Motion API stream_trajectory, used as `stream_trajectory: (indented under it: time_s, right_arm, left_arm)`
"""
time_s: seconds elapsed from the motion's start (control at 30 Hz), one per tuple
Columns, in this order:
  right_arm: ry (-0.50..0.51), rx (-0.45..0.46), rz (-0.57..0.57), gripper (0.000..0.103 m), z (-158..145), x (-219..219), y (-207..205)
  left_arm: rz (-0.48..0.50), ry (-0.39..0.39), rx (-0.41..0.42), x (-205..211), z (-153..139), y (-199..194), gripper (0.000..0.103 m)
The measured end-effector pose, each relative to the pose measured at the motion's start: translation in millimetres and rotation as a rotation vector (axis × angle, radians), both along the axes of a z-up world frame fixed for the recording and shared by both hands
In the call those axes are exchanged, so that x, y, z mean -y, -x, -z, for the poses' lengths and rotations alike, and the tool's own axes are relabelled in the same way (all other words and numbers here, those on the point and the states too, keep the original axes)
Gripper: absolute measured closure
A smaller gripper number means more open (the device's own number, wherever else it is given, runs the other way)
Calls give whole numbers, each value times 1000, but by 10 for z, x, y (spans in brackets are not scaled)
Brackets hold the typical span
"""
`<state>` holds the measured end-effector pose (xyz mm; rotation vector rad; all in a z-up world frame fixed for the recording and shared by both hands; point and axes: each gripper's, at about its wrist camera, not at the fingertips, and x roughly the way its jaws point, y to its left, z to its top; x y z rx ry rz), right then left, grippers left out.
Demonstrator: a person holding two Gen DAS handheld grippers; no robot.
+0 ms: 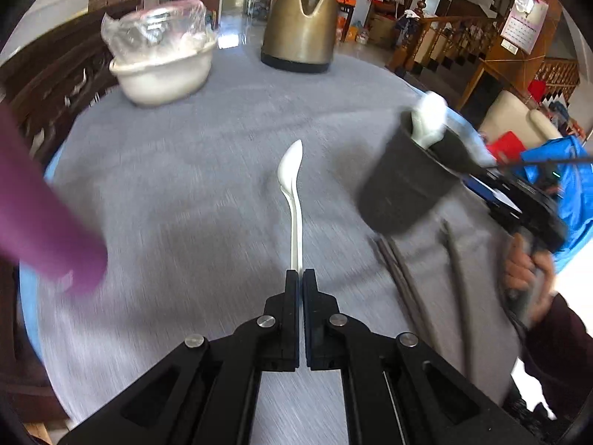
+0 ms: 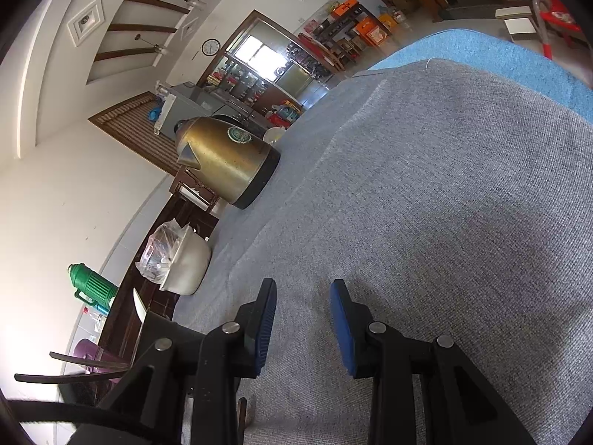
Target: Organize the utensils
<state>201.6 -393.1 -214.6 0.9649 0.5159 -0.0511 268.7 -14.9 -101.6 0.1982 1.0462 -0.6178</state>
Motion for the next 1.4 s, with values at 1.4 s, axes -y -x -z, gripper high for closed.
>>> stream_trajectory:
  time_s: [1.4]
  right_arm:
    - [-32,22,0,69,9,28,74]
  left_arm:
    - [-74,-23,-464,894,-961,-155,101]
